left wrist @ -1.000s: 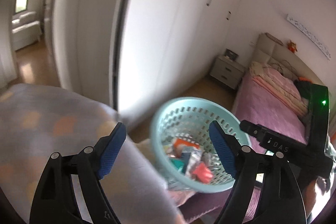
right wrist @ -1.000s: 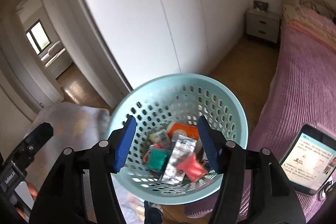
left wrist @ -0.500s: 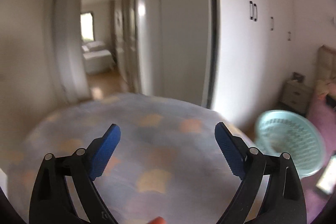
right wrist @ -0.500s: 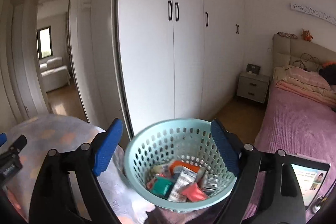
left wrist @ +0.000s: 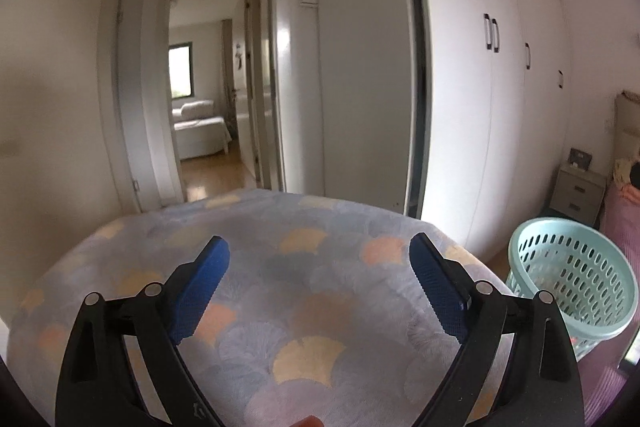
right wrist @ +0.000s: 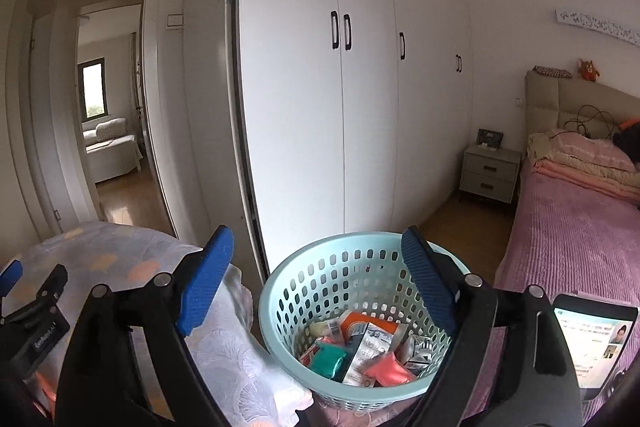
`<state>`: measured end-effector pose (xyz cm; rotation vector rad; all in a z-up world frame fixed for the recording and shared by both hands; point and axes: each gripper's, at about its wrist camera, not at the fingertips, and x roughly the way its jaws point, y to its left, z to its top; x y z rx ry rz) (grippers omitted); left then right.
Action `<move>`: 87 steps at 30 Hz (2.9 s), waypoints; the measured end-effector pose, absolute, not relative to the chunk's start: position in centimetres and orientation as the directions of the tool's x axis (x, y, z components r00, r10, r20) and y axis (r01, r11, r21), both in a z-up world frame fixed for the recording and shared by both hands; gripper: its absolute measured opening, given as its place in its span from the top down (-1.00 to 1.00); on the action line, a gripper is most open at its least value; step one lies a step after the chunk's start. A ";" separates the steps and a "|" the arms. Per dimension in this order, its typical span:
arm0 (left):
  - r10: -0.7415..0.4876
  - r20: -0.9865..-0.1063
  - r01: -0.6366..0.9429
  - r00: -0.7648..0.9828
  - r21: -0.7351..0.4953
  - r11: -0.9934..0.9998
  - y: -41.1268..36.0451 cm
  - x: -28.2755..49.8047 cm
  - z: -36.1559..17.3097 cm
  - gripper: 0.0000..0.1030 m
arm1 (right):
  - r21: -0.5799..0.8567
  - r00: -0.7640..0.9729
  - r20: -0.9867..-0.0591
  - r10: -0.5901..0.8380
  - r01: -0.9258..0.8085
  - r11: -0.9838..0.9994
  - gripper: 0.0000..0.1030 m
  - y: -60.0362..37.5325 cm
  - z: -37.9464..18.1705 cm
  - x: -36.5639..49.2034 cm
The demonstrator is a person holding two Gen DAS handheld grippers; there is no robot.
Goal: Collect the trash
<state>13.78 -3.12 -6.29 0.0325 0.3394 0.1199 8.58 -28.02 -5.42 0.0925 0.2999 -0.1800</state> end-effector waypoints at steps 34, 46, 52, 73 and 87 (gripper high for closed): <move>0.090 -0.314 -0.074 0.945 0.064 0.995 -4.5 12.5 -5.9 -0.84 | 0.024 0.923 -0.309 -0.229 0.248 0.968 -0.85 -29.9 -5.8 8.6; 0.106 -0.331 -0.076 0.938 0.102 0.992 -5.2 12.5 -6.5 -0.84 | 0.049 0.920 -0.335 -0.205 0.234 0.971 -0.85 -31.2 -6.8 10.3; 0.177 -0.321 -0.144 0.930 0.124 0.982 -4.8 12.6 -6.4 -0.84 | 0.033 0.910 -0.349 -0.225 0.252 0.967 -0.85 -32.0 -7.3 10.9; 0.143 -0.360 -0.127 0.922 0.067 0.990 -4.0 12.5 -6.2 -0.84 | 0.025 0.906 -0.358 -0.223 0.248 0.968 -0.85 -32.1 -7.2 11.4; 0.149 -0.347 -0.133 0.926 0.070 0.989 -4.2 12.4 -6.1 -0.84 | 0.015 0.910 -0.356 -0.212 0.232 0.973 -0.85 -31.6 -7.2 11.6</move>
